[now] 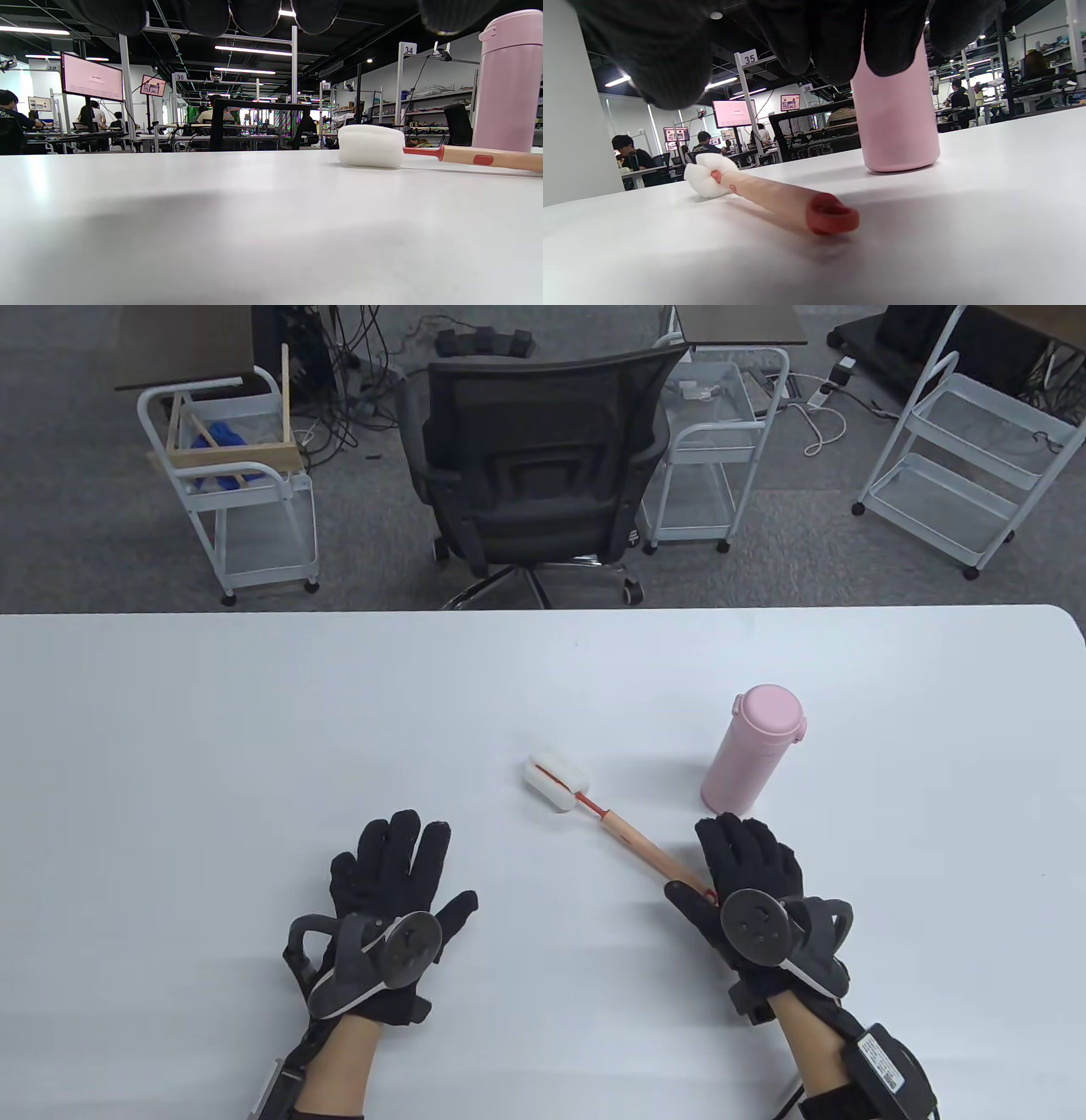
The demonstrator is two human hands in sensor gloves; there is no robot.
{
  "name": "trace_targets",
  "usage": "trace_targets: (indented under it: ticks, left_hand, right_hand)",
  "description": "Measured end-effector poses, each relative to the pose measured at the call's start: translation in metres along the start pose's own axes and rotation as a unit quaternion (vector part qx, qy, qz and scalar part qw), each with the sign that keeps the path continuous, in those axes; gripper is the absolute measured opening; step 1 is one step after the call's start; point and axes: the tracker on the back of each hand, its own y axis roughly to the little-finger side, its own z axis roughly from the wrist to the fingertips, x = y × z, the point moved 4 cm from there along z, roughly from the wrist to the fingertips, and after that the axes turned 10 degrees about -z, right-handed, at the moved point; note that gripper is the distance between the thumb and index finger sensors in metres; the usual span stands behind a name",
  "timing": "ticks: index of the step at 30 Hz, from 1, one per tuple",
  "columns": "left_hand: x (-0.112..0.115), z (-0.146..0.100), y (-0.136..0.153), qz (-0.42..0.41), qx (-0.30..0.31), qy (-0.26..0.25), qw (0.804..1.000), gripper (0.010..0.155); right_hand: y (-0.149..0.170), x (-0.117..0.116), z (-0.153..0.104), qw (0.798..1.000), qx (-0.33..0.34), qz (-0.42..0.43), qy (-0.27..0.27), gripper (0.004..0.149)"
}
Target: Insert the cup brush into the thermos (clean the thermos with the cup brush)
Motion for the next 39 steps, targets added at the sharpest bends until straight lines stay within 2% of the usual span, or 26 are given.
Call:
trace_targets:
  ticks: [9,12,21,28,31,35,39]
  left_hand:
    - [0.000,0.001,0.009,-0.020,-0.012,0.003,1.000,0.079]
    - [0.002,0.002,0.011,-0.026,-0.015,0.009,0.999,0.079]
    - [0.001,0.002,0.015,-0.039,-0.021,0.008,0.999,0.079]
    - [0.002,0.002,0.015,-0.040,-0.020,0.012,0.999,0.079]
    - [0.002,0.001,0.014,-0.038,-0.021,0.016,0.999,0.079]
    - [0.002,0.002,0.015,-0.039,-0.022,0.017,0.999,0.079]
    - [0.003,0.002,0.015,-0.038,-0.024,0.018,0.999,0.079]
  right_hand:
    - [0.040,0.002,0.007,0.993,-0.092,0.071,0.017,0.081]
    - [0.056,0.001,0.013,0.985,-0.130,0.110,0.006,0.083]
    - [0.093,-0.012,0.037,0.966,-0.210,0.147,-0.035,0.096]
    - [0.117,-0.030,0.066,0.946,-0.214,0.234,-0.067,0.103]
    - [0.122,-0.037,0.077,0.930,-0.203,0.298,-0.065,0.103]
    - [0.123,-0.046,0.087,0.919,-0.187,0.336,-0.083,0.101]
    - [0.122,-0.051,0.095,0.907,-0.176,0.375,-0.075,0.099]
